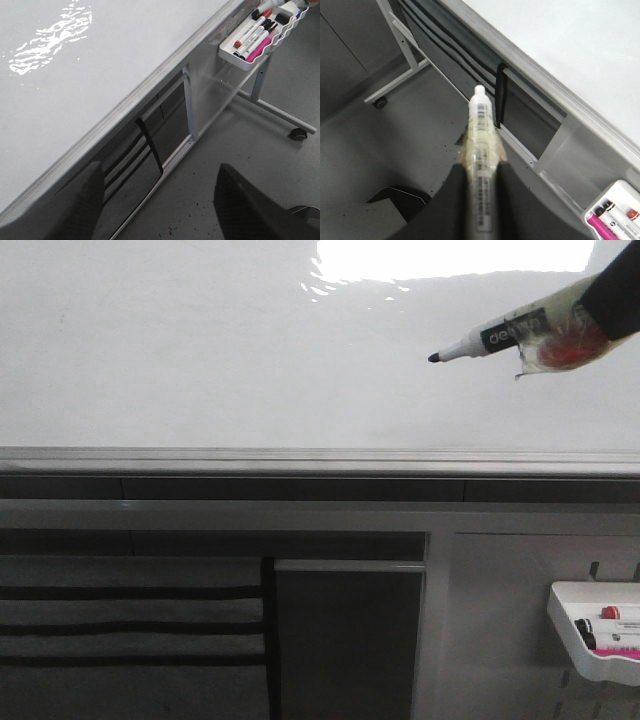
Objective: Write number 3 on whiteboard
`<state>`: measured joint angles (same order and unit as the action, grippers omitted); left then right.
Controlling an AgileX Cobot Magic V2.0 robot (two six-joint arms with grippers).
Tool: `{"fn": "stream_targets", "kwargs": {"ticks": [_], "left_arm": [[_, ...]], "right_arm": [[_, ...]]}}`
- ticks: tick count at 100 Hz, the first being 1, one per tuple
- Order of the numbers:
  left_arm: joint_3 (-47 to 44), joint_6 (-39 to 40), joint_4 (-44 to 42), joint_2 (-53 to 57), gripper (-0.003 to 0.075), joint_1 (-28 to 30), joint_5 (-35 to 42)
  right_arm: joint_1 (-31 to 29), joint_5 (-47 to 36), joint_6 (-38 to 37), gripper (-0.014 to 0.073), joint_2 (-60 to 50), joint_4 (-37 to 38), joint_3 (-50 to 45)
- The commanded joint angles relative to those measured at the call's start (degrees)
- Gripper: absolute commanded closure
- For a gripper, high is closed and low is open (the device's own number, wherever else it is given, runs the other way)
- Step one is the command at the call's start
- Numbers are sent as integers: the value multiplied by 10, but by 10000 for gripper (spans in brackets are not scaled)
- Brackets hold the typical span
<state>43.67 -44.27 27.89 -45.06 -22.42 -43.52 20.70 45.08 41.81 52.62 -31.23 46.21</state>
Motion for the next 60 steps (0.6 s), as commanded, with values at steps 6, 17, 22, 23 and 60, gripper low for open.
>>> {"fn": "stream_targets", "kwargs": {"ticks": [6, 17, 22, 23, 60], "left_arm": [[13, 8, 22, 3, 279, 3, 37], [13, 8, 22, 3, 279, 3, 35], [13, 8, 22, 3, 279, 3, 35], [13, 8, 22, 3, 279, 3, 35], [13, 8, 22, 3, 279, 3, 35]], "right_arm": [[-3, -36, -2, 586, -8, -16, 13], [-3, -36, -2, 586, -8, -16, 13], [-3, -37, -2, 586, -8, -17, 13], [-3, -38, -2, 586, -8, -17, 13], [-3, -33, -23, 586, 93, -32, 118]]}}
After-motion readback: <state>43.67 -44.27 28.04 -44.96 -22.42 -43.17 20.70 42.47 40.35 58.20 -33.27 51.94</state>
